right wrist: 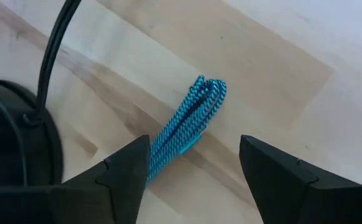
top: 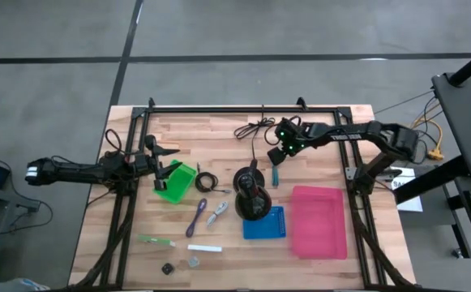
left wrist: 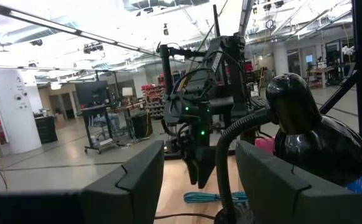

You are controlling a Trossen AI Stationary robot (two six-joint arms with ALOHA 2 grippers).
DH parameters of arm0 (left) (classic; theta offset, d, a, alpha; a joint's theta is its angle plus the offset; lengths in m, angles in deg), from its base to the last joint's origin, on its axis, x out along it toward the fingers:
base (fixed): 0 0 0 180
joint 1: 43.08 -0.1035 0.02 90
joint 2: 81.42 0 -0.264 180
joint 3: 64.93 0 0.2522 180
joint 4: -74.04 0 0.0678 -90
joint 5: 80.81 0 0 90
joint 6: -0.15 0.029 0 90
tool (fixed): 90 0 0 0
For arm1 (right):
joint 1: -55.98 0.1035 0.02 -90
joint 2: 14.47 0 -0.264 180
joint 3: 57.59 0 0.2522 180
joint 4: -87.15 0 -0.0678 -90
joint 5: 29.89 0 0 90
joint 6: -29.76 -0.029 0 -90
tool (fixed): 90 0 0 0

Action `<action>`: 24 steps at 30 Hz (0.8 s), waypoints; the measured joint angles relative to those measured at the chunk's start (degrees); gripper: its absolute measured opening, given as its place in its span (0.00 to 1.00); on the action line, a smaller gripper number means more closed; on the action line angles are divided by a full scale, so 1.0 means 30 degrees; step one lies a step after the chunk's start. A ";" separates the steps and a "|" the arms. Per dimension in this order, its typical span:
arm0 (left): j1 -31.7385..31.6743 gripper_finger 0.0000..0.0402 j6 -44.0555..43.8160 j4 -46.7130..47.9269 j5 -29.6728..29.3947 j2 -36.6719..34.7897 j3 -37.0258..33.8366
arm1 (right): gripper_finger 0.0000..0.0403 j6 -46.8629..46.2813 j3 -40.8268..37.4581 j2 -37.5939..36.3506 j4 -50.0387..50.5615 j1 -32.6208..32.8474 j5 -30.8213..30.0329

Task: Pick and place items into bin
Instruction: Put the blue charger cable into the pink bin

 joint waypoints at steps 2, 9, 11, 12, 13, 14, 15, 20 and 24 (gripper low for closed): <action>0.0002 0.46 0.0000 0.0006 -0.0003 0.0000 0.0000 | 0.59 -0.0003 0.0000 0.0303 -0.0322 0.0000 0.0007; 0.0005 0.46 0.0007 0.0186 0.0000 0.0000 -0.0015 | 0.60 -0.0003 0.0000 0.1293 -0.0831 0.0048 0.0122; 0.0005 0.46 0.0007 0.0247 -0.0004 0.0000 -0.0015 | 0.60 -0.0002 0.0001 0.1501 -0.0918 0.0131 0.0129; 0.0003 0.46 0.0007 0.0281 -0.0007 0.0000 -0.0015 | 0.60 0.0004 0.0023 0.1617 -0.0984 0.0140 0.0146; 0.0005 0.46 0.0007 0.0298 -0.0007 0.0000 -0.0015 | 0.60 0.0011 0.0048 0.1714 -0.1142 0.0171 0.0139; 0.0004 0.46 0.0007 0.0304 -0.0007 0.0000 -0.0015 | 0.60 0.0011 0.0065 0.1794 -0.1281 0.0189 0.0146; -0.0002 0.46 0.0007 0.0292 -0.0007 0.0000 -0.0015 | 0.60 0.0011 0.0066 0.1874 -0.1412 0.0211 0.0138; 0.0005 0.46 0.0007 0.0296 -0.0007 0.0000 -0.0015 | 0.60 0.0011 0.0066 0.1957 -0.1759 0.0214 0.0138; 0.0002 0.46 0.0007 0.0293 -0.0007 0.0000 -0.0015 | 0.57 0.0021 0.0044 0.1935 -0.1752 0.0211 0.0095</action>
